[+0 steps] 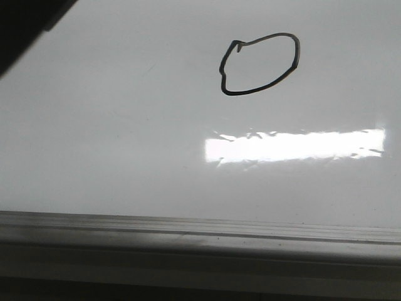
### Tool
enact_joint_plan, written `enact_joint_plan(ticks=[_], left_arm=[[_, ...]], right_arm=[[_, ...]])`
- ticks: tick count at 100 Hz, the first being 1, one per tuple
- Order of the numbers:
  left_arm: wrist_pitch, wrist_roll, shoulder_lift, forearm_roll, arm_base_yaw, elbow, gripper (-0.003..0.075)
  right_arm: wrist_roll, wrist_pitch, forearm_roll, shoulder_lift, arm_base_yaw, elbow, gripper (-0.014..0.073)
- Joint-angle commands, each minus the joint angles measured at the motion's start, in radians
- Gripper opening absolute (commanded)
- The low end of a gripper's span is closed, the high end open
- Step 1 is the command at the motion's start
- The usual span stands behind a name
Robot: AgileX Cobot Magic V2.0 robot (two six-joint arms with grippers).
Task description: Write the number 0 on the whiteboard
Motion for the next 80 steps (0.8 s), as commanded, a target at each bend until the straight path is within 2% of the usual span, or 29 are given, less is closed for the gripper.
enact_joint_plan(ticks=[1, 9, 16, 46, 80], left_arm=[[-0.079, -0.011, -0.005, 0.036, 0.005, -0.031, 0.0386], [-0.079, -0.011, -0.005, 0.043, 0.005, -0.031, 0.036], [-0.079, -0.011, -0.005, 0.044, 0.005, -0.031, 0.0304], [-0.079, -0.011, -0.005, 0.046, 0.005, -0.031, -0.0015], [-0.081, -0.011, -0.005, 0.046, 0.005, -0.031, -0.002]], right_arm=[[-0.01, -0.019, 0.078, -0.016, 0.008, -0.036, -0.0041], [-0.01, -0.01, 0.078, -0.016, 0.008, -0.036, -0.0041], [-0.01, -0.009, 0.078, -0.016, 0.008, -0.036, -0.0041], [-0.01, -0.002, 0.078, -0.016, 0.008, -0.036, -0.0041], [-0.01, 0.012, 0.078, -0.016, 0.008, -0.036, -0.0041]])
